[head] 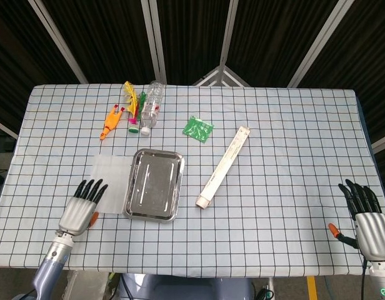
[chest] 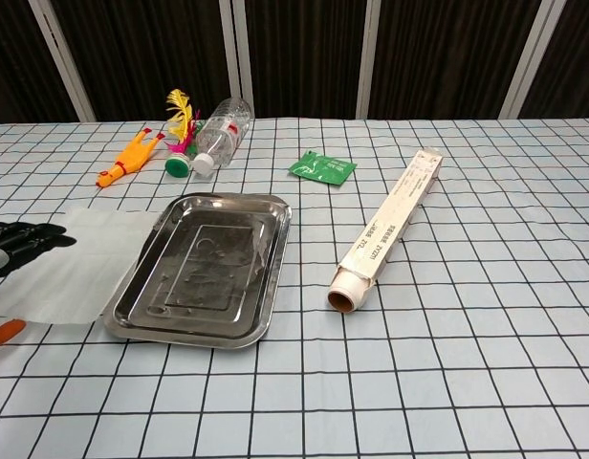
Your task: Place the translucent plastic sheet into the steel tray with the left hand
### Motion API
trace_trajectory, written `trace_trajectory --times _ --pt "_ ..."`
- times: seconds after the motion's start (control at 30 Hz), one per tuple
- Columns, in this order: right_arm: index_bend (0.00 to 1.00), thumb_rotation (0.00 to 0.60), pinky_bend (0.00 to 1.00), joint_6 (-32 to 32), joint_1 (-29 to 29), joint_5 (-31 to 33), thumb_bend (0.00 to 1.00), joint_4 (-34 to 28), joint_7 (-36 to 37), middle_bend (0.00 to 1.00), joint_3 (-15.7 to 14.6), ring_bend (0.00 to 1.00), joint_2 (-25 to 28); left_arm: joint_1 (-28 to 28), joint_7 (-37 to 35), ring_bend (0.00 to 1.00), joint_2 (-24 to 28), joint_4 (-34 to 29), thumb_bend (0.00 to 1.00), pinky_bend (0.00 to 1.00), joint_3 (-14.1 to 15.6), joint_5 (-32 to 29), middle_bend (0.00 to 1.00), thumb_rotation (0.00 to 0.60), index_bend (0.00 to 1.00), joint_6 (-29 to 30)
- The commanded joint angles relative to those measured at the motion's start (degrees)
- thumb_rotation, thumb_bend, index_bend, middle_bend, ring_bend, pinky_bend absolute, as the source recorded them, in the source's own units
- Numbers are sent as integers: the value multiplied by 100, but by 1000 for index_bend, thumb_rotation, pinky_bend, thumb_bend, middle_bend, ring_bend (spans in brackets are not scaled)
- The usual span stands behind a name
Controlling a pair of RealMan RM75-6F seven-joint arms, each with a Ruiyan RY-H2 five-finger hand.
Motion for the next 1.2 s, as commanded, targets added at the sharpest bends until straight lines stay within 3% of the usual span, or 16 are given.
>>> trace_trajectory --times 0.03,0.5,0.73,0.87,1.2 --pt "0 600 41 2 -1 2 290 1 -1 0 2 0 1 -76 35 0 -89 125 453 0 -60 -61 0 600 0 -72" --pt "0 600 40 10 -6 -11 289 4 19 0 -2 0 9 -236 121 0 -328 511 510 0 -253 -300 0 600 8 -140" --pt "0 600 40 10 -7 -24 290 0 18 0 -9 0 9 -335 129 0 -468 792 505 0 -416 -438 0 600 177 -119" --pt "0 600 41 15 -8 -33 290 -1 16 0 -11 0 8 -395 112 0 -530 902 457 0 -495 -485 0 600 211 -94" --pt "0 600 40 11 -10 -32 289 -4 22 0 -15 0 14 -485 107 0 -604 1050 455 0 -531 -535 0 600 363 -62"
